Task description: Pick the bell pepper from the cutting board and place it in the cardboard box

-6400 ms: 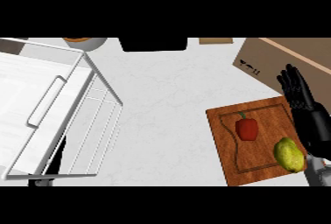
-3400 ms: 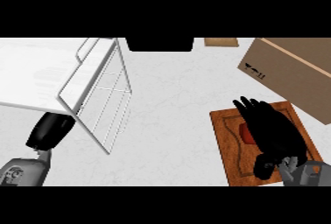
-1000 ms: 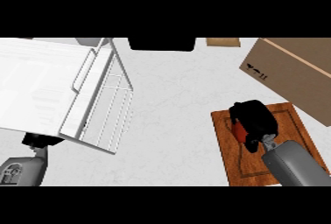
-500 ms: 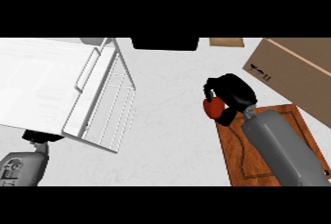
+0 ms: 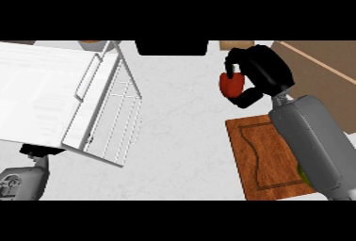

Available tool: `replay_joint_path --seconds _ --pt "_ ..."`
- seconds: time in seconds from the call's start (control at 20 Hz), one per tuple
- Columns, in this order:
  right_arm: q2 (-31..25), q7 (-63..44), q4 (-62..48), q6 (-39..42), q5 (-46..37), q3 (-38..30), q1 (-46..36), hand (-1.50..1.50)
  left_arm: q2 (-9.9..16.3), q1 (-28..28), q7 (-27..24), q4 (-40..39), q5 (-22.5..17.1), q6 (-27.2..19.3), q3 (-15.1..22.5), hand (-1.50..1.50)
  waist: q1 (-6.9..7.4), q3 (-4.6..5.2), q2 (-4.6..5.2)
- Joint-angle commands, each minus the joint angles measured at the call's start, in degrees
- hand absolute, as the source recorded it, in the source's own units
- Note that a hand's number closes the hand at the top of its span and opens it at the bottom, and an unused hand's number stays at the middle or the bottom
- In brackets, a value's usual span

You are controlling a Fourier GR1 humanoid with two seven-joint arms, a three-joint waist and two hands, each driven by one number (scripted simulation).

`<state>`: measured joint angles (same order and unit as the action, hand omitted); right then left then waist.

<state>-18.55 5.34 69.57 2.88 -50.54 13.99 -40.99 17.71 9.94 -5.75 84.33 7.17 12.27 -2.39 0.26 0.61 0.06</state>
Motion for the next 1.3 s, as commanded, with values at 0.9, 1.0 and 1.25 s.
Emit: replay_joint_path --seconds 0.9,1.0,1.25 --pt "-18.92 -2.11 -30.36 -2.25 3.40 -25.26 -16.64 1.50 -3.28 3.66 2.02 4.33 -0.24 2.29 1.92 0.00 1.95 -0.67 0.78" --pt "-18.14 -1.19 -34.52 -2.77 1.44 -23.69 -15.76 1.50 -3.24 4.72 -0.80 1.19 0.43 1.60 1.03 0.00 1.70 -0.63 0.96" --pt "-22.84 1.87 -44.69 6.51 0.92 -23.31 -16.89 1.50 -3.64 4.48 -1.03 2.36 0.14 2.49 1.46 0.00 3.03 -0.72 1.48"
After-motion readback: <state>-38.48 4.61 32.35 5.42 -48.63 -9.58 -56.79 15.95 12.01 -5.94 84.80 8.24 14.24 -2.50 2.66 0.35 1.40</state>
